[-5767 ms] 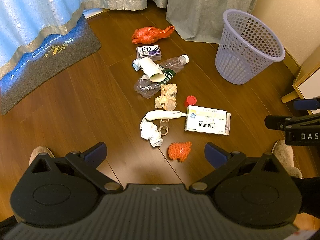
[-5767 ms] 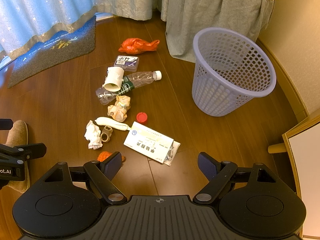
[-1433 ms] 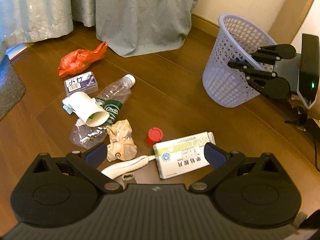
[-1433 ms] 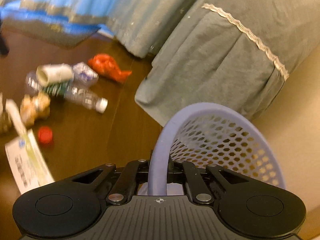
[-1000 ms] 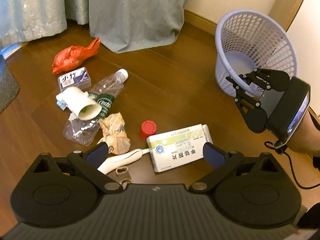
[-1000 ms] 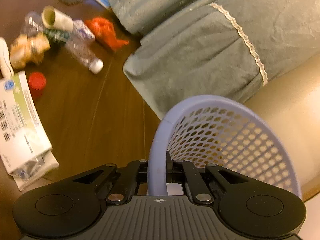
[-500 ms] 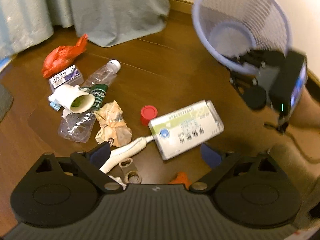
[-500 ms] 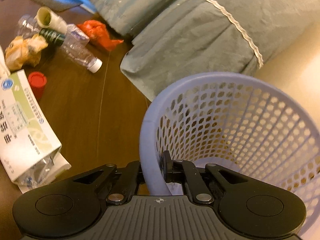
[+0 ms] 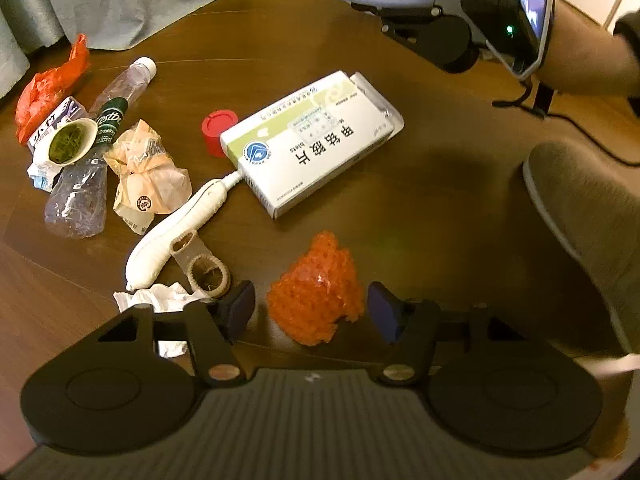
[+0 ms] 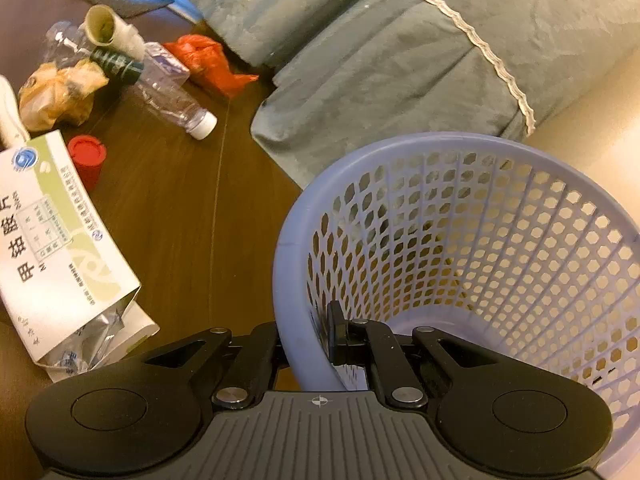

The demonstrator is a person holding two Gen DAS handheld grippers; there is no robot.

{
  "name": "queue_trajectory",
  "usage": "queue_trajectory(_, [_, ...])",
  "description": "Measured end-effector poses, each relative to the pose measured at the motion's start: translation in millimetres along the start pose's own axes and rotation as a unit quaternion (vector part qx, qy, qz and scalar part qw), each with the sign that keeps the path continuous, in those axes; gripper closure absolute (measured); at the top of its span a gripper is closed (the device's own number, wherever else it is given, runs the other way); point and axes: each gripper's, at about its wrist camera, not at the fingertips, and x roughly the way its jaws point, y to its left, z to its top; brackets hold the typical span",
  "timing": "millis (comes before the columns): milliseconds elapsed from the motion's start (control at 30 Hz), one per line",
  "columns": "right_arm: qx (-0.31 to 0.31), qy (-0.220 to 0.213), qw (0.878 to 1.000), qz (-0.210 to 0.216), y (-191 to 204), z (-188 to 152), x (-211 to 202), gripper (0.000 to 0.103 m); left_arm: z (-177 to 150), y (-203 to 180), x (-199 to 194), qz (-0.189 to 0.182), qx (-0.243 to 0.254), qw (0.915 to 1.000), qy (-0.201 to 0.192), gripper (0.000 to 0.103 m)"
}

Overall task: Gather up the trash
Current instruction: 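Grasp the orange mesh bag with the left tool, then carry the mesh bag into the wastebasket and open the left tool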

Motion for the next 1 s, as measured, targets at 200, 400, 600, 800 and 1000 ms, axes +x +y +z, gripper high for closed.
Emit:
queue_trajectory(200, [-0.002, 0.004, 1.000, 0.000, 0.8, 0.0, 0.8, 0.100, 1.5, 2.3, 7.1, 0.005, 0.015, 0.9999, 0.002, 0.064])
queue_trajectory(400, [0.026, 0.007, 1.000, 0.000, -3.0, 2.8, 1.5, 0.099, 5.1, 15.3, -4.5, 0.010, -0.020, 0.9997, -0.014, 0.069])
queue_trajectory(600, [0.055, 0.019, 0.998, 0.000, -3.4, 7.7, -1.1, 0.098, 12.7, 28.5, -22.1, 0.010, -0.064, 0.9974, -0.032, 0.069])
queue_trajectory(800, [0.068, 0.031, 0.997, 0.001, 1.1, 9.6, -8.3, 0.096, 28.1, 38.8, -38.2, 0.010, -0.100, 0.9936, -0.051, 0.069])
queue_trajectory(1000, [0.076, 0.037, 0.996, 0.002, 2.2, 9.0, -13.3, 0.094, 55.2, 48.9, -51.8, 0.007, -0.138, 0.9873, -0.079, 0.069])
